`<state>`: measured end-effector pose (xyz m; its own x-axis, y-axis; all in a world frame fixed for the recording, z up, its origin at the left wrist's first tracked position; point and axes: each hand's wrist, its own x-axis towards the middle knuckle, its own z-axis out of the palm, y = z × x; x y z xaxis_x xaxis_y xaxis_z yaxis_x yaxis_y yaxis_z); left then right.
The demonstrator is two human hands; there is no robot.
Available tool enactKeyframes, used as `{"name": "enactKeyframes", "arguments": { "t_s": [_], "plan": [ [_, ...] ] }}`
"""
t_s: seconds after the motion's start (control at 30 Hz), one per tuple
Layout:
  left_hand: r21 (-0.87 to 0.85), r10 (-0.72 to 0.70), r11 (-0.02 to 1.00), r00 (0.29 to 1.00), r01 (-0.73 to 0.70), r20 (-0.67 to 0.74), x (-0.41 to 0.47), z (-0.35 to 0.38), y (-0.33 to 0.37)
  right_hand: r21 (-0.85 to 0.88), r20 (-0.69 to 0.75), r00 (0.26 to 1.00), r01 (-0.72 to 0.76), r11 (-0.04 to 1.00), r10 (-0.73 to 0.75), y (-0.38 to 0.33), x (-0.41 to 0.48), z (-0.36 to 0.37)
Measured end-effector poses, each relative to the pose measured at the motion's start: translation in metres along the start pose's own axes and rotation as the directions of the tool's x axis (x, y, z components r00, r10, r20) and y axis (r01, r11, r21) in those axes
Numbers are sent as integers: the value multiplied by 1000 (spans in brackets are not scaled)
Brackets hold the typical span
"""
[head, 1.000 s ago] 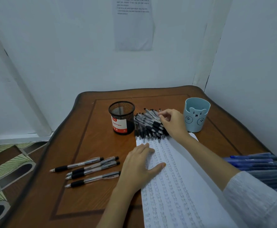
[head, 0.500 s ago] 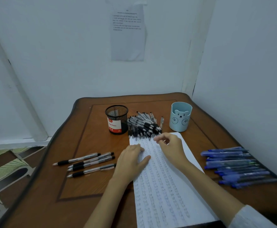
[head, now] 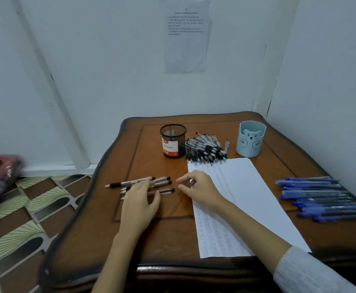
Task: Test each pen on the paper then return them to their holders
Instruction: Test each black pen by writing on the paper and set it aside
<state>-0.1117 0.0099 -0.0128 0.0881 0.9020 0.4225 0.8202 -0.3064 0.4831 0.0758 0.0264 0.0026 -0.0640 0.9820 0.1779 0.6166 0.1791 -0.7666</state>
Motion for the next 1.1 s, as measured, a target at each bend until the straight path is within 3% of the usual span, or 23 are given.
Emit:
{"name": "enactKeyframes", "arguments": {
  "t_s": [0.17,0.23,0.3,0.4,0.47,0.57,0.63,0.73,0.93,1.1],
  "plan": [
    [-68,3,998,1000,-4,-13,-6,-3,-6,-292,109,992,99,951,-69,-5,7,15],
    [-61,10,998,1000,-11,-10,-5,-2,-5,-305,101,991,114,946,-87,-6,6,16],
    [-66,13,998,1000,-13,-10,-5,-2,-4,-217,80,992,111,970,-96,-4,4,11],
    [-105,7,994,1000,-10,-29,-5,-3,-3,179,43,999,20,984,-28,2,-2,-4],
    [-118,-6,993,1000,3,-30,-5,-3,-1,454,6,999,-44,890,47,3,-5,-17],
    [-89,2,996,1000,-4,-23,-4,-2,2,823,10,986,-101,560,164,0,-7,-36],
    [-36,40,999,999,-41,-11,-5,-3,5,935,30,960,-125,331,277,0,-8,-48],
    [12,75,997,997,-75,-4,-8,0,13,975,131,929,-184,126,345,3,-11,-65],
    [-77,132,989,990,-128,53,-15,20,53,982,168,914,-186,12,369,9,-29,-87],
    [-154,184,974,975,-165,124,-21,40,79,977,139,899,-192,89,416,11,-52,-103]
  ]
}}
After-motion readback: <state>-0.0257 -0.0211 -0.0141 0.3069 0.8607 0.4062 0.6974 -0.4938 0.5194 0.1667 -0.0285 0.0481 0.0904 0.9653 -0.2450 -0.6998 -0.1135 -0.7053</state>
